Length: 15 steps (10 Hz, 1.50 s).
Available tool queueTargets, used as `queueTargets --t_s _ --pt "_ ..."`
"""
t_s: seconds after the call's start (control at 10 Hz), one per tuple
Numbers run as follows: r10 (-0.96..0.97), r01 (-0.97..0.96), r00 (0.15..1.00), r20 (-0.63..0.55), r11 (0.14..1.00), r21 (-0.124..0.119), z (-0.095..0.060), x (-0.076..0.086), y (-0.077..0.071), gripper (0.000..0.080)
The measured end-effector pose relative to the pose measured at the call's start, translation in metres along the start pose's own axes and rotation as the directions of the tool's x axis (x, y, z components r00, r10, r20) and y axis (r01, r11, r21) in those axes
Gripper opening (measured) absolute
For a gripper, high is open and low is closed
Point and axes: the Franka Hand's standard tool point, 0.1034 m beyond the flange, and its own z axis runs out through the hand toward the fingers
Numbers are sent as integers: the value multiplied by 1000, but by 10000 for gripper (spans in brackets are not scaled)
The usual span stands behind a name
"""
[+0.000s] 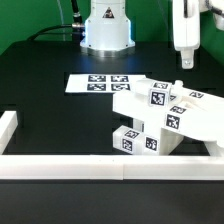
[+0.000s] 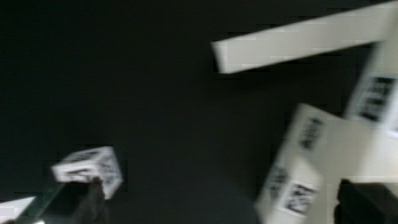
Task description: Assemble chair
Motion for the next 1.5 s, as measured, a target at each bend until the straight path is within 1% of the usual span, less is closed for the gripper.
queueTargets --t_s 0.1,0.2,0.7,0.8,0.9,1.0,1.1,1.2,1.3,1.5 --pt "-2 2 1000 1 1000 -3 1 2 10 649" --pt "-1 1 1000 1 1000 -15 1 5 14 649" --pt "9 -9 1000 0 1000 -19 4 7 15 649" --pt "59 -58 998 10 998 -33 6 21 17 649" --pt "146 -145 989 15 989 -41 9 29 20 649" --pt "237 -237 971 14 970 -50 11 33 24 649" --pt "271 -270 963 12 962 -50 11 30 24 649" --pt "263 -262 965 11 964 -51 12 29 24 649" --pt "293 -292 956 16 955 -56 14 27 26 649" --pt "283 -282 959 20 958 -60 16 25 27 649"
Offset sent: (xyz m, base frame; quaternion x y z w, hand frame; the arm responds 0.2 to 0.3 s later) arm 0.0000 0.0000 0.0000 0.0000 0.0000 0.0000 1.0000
